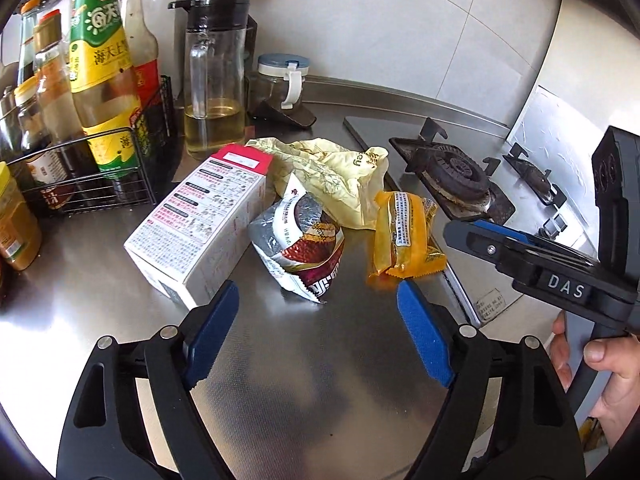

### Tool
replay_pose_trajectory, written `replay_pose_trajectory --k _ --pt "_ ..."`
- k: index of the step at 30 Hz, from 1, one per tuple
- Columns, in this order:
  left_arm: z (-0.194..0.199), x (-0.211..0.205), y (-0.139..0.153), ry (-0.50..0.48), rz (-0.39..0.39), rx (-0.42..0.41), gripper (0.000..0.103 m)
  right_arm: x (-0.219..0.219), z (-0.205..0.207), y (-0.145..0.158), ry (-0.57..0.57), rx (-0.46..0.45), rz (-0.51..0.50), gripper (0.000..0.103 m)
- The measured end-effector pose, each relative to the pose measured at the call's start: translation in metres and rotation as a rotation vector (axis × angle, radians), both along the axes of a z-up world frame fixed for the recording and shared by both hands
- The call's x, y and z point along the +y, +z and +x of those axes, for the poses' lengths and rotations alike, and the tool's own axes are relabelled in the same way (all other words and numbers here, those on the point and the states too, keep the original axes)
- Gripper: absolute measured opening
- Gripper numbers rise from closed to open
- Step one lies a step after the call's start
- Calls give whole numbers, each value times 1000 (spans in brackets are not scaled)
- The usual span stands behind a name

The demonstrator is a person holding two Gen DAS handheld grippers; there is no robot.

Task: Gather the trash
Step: 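Grasp the brown snack wrapper with the left tool while the right tool grasps the yellow snack packet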

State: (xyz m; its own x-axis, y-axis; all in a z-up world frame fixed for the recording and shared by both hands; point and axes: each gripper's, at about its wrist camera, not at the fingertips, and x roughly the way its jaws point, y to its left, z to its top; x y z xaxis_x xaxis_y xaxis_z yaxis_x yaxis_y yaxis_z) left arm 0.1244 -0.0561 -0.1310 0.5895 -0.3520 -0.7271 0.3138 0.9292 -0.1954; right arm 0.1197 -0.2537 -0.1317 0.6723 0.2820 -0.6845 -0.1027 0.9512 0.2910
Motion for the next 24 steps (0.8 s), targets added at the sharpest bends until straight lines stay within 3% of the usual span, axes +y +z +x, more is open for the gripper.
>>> replay_pose_trajectory --k 9,11,13,15,20,24 --pt "31 -9 -18 2 16 13 76 7 32 -22 -32 24 -29 58" --pt "36 -12 -23 -7 25 23 75 7 37 -27 -34 35 -38 52" --pt "41 -14 -29 -15 24 46 67 7 42 -33 -35 50 -45 44" --pt "44 -15 -35 -27 20 66 45 6 47 -39 -36 69 -46 33" --pt "41 -17 -36 -45 25 54 30 3 50 -42 -42 72 -58 9" --pt "35 -20 -32 -55 35 45 18 1 46 -38 -47 62 -64 8"
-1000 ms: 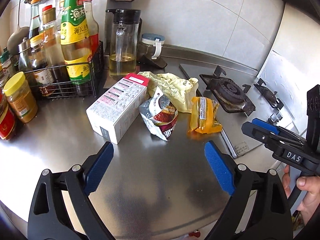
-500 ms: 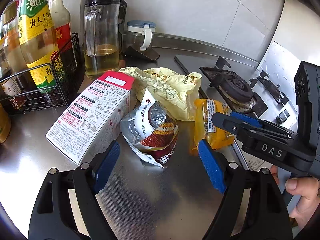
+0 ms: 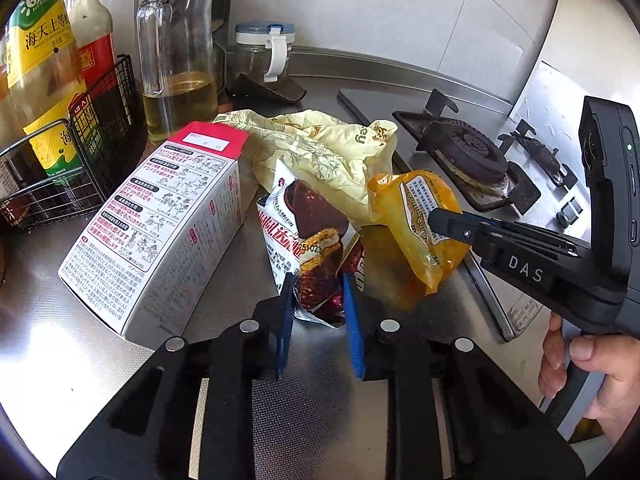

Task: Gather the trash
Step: 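Grasp the brown snack wrapper with the left tool while the right tool grasps the yellow snack packet, then carry the wrapper and yellow packet down over the bin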

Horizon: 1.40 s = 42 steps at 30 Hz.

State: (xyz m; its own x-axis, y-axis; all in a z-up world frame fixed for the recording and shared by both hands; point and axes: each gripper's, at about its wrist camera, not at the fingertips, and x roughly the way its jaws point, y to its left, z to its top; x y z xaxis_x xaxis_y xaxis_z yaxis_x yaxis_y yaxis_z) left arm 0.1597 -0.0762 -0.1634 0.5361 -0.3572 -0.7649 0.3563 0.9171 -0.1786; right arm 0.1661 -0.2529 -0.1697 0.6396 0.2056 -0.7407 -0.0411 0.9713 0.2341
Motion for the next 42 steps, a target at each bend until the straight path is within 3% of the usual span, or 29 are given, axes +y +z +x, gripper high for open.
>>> replay_pose_trajectory --k 12,19,26,34,42 --pt "-46 3 32 -8 -5 -54 9 -9 -51 27 -2 -44 36 8" --pt "-100 8 45 -2 34 -89 9 -3 -103 45 43 -75 30 8" --pt "-159 25 45 24 43 -67 8 12 -155 52 111 -68 12 8" --pt "-223 47 29 44 29 -4 8 20 -214 42 179 -23 14 8" --pt "-272 57 -6 41 28 94 8 24 -267 0 258 114 16 8"
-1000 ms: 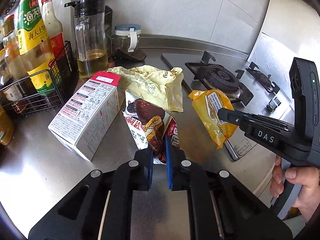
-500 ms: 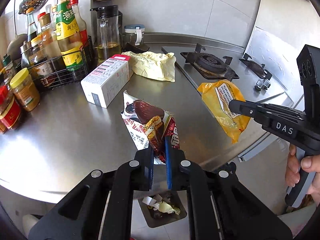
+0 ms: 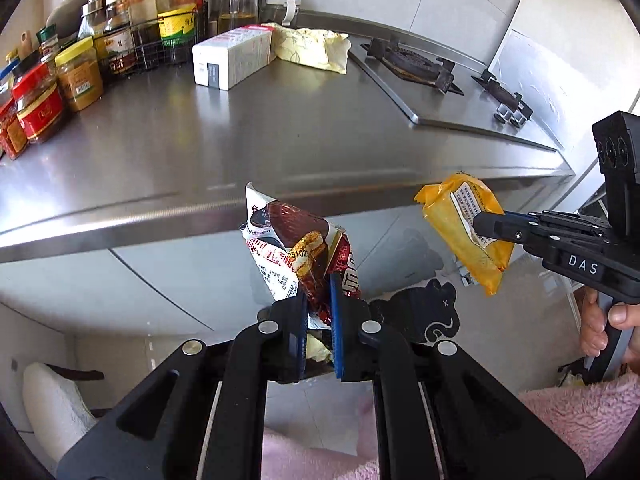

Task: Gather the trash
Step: 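Carry the wrapper and yellow packet down over the bin, then open both tools to drop the wrapper and packet into the bin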

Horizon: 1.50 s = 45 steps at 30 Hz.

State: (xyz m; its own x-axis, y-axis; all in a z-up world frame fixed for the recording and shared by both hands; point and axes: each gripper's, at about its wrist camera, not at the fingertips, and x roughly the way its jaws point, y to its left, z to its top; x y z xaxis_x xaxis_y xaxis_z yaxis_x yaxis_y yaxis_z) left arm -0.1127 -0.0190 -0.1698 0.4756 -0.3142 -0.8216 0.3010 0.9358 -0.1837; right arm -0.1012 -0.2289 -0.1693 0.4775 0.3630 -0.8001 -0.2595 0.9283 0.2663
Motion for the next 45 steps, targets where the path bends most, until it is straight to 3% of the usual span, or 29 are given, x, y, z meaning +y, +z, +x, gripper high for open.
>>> replay_pose_trajectory --k 8,14,25,34,37,40,41,45 --pt "-3 -6 -64 -11 8 129 8 6 -8 -71 -2 147 -26 8" --pt "6 -10 -136 -13 30 241 8 13 3 -139 -23 234 -63 8" --pt "29 -14 -257 42 -10 418 8 24 39 -266 -121 401 -107 8" --pt "43 -26 -308 25 6 464 11 31 55 -316 -183 478 -46 8" --pt "44 -25 -316 34 9 476 15 31 60 -325 -210 490 -33 11" --pt "44 -26 -319 36 12 487 29 29 65 -331 -237 506 -6 12" --pt "42 -26 -318 35 15 486 34 29 66 -330 -240 509 -3 15" --pt "43 -25 -317 36 22 482 46 32 68 -332 -245 514 19 47"
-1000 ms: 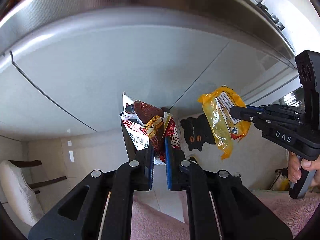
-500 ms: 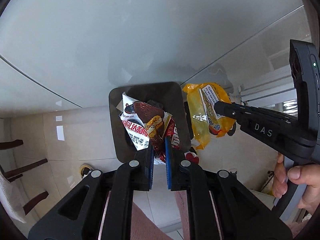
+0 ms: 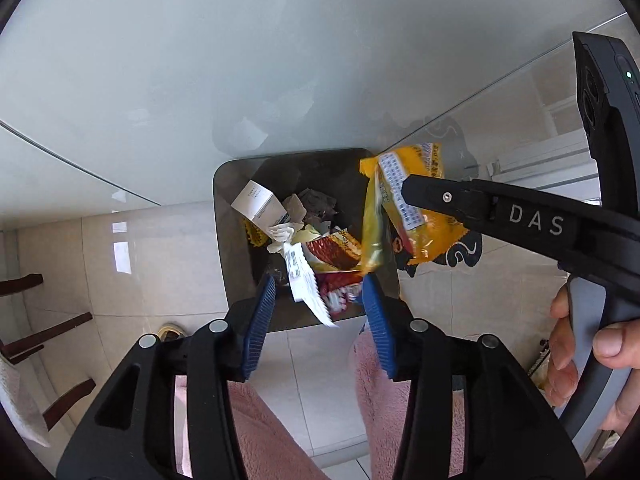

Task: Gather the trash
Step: 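Open both tools to drop the wrapper and packet into the bin, then raise both open tools back up to the counter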

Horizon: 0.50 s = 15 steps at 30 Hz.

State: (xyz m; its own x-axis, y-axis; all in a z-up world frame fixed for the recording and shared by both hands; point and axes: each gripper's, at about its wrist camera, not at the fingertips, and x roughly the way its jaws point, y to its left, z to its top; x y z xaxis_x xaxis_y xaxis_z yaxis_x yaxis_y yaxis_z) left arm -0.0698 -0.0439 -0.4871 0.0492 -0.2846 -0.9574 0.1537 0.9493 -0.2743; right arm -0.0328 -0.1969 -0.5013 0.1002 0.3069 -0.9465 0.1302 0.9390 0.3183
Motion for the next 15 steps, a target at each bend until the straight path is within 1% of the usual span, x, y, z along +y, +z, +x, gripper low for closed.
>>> replay_pose_trajectory --k 1,2,3,6,7,8,9,10,11,14,15 --pt "-1 1 1 0 3 -2 49 1 1 0 0 -2 4 48" --pt "0 1 1 1 6 -3 54 2 1 0 0 -1 5 49" --pt "-1 2 2 1 9 -5 60 3 2 0 -2 0 11 58" --pt "-2 8 4 11 15 -11 71 5 4 3 -13 -1 32 72" --pt "-2 9 5 13 19 -11 74 4 5 5 -17 -2 37 73" --pt "-4 11 7 15 23 -13 79 4 5 8 -18 -3 39 73" --pt "-4 11 10 18 26 -15 82 4 5 11 -16 -5 37 74" --pt "-5 13 14 22 26 -16 83 4 5 16 -13 -8 37 77" --pt "-5 15 19 28 25 -17 86 3 5 21 -12 -14 36 84" --pt "-8 20 44 42 9 -39 93 -3 0 47 -11 -34 49 85" --pt "-10 22 55 43 1 -52 95 -5 -4 59 -3 -46 51 93"
